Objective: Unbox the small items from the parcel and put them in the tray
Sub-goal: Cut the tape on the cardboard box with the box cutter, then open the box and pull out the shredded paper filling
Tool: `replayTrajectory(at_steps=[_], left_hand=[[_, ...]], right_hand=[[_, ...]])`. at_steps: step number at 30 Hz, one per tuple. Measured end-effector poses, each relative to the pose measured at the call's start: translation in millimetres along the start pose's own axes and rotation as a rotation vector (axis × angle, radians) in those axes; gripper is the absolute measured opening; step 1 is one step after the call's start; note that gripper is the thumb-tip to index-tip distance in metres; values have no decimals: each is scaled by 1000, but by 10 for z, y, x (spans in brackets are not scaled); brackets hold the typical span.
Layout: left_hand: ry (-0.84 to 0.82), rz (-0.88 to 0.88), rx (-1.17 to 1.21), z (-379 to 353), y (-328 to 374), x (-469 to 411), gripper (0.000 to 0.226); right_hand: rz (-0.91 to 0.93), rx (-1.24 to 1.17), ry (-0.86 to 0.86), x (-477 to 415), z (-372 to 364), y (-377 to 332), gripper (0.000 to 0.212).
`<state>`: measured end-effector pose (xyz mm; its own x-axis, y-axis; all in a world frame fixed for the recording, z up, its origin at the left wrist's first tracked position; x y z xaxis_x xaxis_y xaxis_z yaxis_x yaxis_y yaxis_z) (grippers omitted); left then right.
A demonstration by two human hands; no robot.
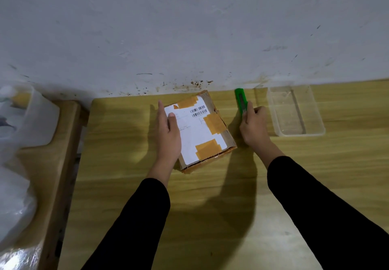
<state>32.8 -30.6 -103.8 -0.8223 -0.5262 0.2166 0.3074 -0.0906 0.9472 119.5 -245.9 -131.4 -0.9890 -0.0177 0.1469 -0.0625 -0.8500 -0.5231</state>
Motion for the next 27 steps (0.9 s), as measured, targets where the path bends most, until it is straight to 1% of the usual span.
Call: replayTrajectory(at_steps=[4,11,14,16,17,18,20,23,25,27], left_hand=[[-19,4,33,-14,-81,-46,50],[-28,12,32,-12,-187,-145,50],[-26,21,82,-7,-180,-138,50],[-15,24,124,4,-170,-124,51],[-2,33,159,19,-161,-100,50],[10,47,199,37,-152,-55,50],[22,74,246,72,-168,99,49],[3,113,259,93,-264,448,47],[-21,100,283,113,-315,666,48],[-64,83,283,134,-354,834,52]], right_hand=[[-43,31,72,-17,-14,-3,34],[-86,57,120,-12,60,-44,36],[-26,-37,235,60,160,-150,35],[48,-181,316,126,238,-276,30],[100,-256,310,131,254,-365,26],[158,-311,264,116,254,-469,24],[272,-339,116,35,199,-697,24],[365,-357,-82,-102,59,-943,28],[330,-380,-209,-169,-53,-990,33],[238,-438,-302,-193,-145,-955,36]])
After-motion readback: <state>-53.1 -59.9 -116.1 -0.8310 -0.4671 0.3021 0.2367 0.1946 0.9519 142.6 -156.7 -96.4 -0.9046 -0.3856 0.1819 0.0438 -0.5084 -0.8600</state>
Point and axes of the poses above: each hand's wrist, its own x-axis away from the middle knuckle, its own z-axis out of the back of the hand, y = z × x, the point moved 5 cm from there along -x, towards the middle knuckle, and after that the axes turned 4 degrees about x, right-handed, at the moved point
